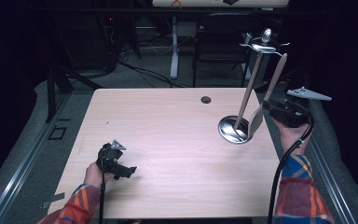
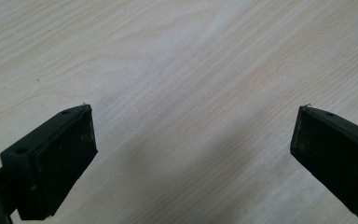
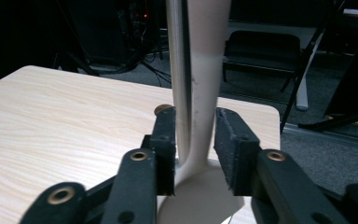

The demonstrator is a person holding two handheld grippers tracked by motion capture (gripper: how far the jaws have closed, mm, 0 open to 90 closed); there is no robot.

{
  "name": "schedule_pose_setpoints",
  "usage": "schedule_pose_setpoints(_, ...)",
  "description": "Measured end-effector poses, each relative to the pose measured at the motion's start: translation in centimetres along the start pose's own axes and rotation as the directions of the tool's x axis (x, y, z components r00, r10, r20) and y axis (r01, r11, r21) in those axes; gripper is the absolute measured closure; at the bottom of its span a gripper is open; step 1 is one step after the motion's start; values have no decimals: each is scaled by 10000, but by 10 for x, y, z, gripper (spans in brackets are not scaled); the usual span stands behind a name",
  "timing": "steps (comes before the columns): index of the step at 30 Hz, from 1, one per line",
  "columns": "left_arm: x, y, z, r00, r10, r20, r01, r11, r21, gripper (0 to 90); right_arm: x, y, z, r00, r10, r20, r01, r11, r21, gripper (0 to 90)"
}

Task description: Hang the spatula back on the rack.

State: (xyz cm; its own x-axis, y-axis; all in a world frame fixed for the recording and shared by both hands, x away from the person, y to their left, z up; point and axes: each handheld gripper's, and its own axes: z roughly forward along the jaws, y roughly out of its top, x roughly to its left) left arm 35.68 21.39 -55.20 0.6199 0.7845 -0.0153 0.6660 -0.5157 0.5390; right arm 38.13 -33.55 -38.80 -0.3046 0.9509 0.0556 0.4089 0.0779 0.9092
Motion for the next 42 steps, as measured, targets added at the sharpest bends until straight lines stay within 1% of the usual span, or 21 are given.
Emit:
schedule_pose_setpoints(2, 0, 0, -1, 10000, 24, 53, -24, 10000, -8, 0, 0, 0, -3, 10000, -45, 14, 45, 10000, 41, 664)
schedule_pose_setpoints(8, -1, 0, -2, 10000, 9, -24, -9, 9999, -112, 0, 4, 1, -13, 9998, -169, 47, 168, 9995, 273, 600)
schedule_pose_setpoints(10, -1, 1, -3, 10000, 36, 25, -36, 9999, -123, 0, 6, 1, -18, 9997, -236, 10, 235, 9988, 441, 576)
schedule_pose_setpoints(13, -2, 1, -4, 10000, 35, -18, -35, 9999, -141, 0, 10, -1, -23, 9995, -292, -84, 297, 9974, 650, 536)
schedule_pose_setpoints(16, -1, 1, -4, 10000, 25, -11, -25, 9999, -149, 0, 15, -5, -28, 9991, -333, -247, 358, 9934, 1087, 493)
schedule_pose_setpoints(17, -1, 1, -4, 10000, 17, -4, -17, 9999, -152, 0, 16, -6, -29, 9990, -379, -225, 404, 9921, 1185, 479)
schedule_pose_setpoints(23, -2, 1, -4, 10000, 83, 1, -83, 9998, -176, 0, 27, -17, -33, 9974, -476, -538, 567, 9816, 1823, 387)
schedule_pose_setpoints(26, -1, 1, -4, 10000, 36, 17, -36, 9998, -169, 0, 33, -24, -36, 9963, -591, -629, 713, 9741, 2144, 349)
schedule_pose_setpoints(29, -1, 1, -3, 10000, 59, 32, -58, 9999, -163, 0, 37, -33, -38, 9954, -590, -752, 758, 9664, 2457, 304)
schedule_pose_setpoints(31, -2, 1, -3, 10000, 68, 33, -67, 9998, -167, 0, 40, -40, -38, 9952, -521, -832, 724, 9620, 2632, 272)
schedule_pose_setpoints(34, -1, 1, -4, 10000, 56, 33, -55, 9998, -194, 0, 44, -52, -39, 9951, -508, -852, 742, 9513, 2994, 212)
schedule_pose_setpoints(35, -1, 1, -4, 10000, 37, 40, -36, 9998, -206, 0, 45, -57, -39, 9952, -440, -877, 692, 9484, 3093, 194)
schedule_pose_setpoints(36, -1, 1, -4, 10000, 24, 44, -23, 9998, -201, 0, 47, -61, -38, 9944, -301, -1013, 610, 9463, 3174, 177)
schedule_pose_setpoints(37, -1, 1, -4, 10000, 15, 53, -14, 9998, -191, 0, 49, -67, -38, 9944, -264, -1023, 591, 9415, 3317, 160)
schedule_pose_setpoints(40, -1, 1, -3, 10000, -1, 99, 3, 9997, -231, 0, 56, -80, -35, 9929, -287, -1152, 703, 9239, 3762, 144)
schedule_pose_setpoints(42, -2, 1, -4, 9999, 80, 105, -77, 9997, -252, 0, 60, -88, -34, 9917, -328, -1242, 803, 9129, 4001, 128)
